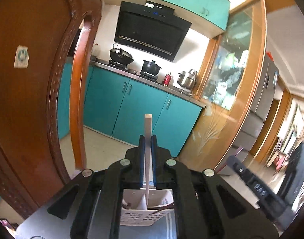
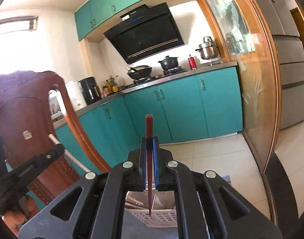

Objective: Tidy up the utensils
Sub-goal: 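Lift both held chopsticks into the white holder and open both tools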

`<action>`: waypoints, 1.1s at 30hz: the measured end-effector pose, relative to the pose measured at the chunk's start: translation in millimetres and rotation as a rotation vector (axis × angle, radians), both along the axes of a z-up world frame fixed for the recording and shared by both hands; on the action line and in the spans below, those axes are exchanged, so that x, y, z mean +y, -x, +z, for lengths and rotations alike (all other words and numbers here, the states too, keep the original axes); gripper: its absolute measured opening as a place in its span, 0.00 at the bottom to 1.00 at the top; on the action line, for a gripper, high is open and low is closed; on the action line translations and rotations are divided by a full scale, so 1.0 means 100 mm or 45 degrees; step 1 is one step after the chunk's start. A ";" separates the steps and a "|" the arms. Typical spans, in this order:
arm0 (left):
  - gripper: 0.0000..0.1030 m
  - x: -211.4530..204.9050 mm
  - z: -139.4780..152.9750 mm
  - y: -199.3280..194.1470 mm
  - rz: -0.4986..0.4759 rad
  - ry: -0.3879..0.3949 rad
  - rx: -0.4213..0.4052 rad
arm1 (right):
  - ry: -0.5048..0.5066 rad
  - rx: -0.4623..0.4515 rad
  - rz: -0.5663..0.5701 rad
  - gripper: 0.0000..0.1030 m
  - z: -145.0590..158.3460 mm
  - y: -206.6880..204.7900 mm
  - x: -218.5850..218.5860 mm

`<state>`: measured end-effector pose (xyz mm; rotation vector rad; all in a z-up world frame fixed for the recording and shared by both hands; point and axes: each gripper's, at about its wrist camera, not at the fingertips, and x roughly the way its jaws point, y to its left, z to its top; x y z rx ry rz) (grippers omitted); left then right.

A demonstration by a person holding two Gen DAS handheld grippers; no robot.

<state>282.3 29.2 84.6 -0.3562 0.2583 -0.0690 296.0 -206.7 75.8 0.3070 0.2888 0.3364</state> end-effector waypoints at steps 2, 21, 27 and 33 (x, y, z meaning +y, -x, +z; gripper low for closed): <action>0.07 0.03 0.00 -0.01 0.014 0.013 -0.014 | -0.053 -0.012 -0.017 0.06 -0.03 -0.05 -0.03; 0.07 -0.40 -0.49 -0.34 0.043 -0.254 0.133 | 0.150 -0.012 -0.042 0.06 -0.56 -0.33 0.20; 0.07 -0.46 -0.63 -0.36 0.023 -0.282 0.185 | 0.197 0.020 -0.014 0.07 -0.68 -0.35 0.27; 0.48 -0.36 -0.62 -0.29 0.017 -0.223 0.186 | 0.180 -0.049 -0.033 0.62 -0.67 -0.20 0.21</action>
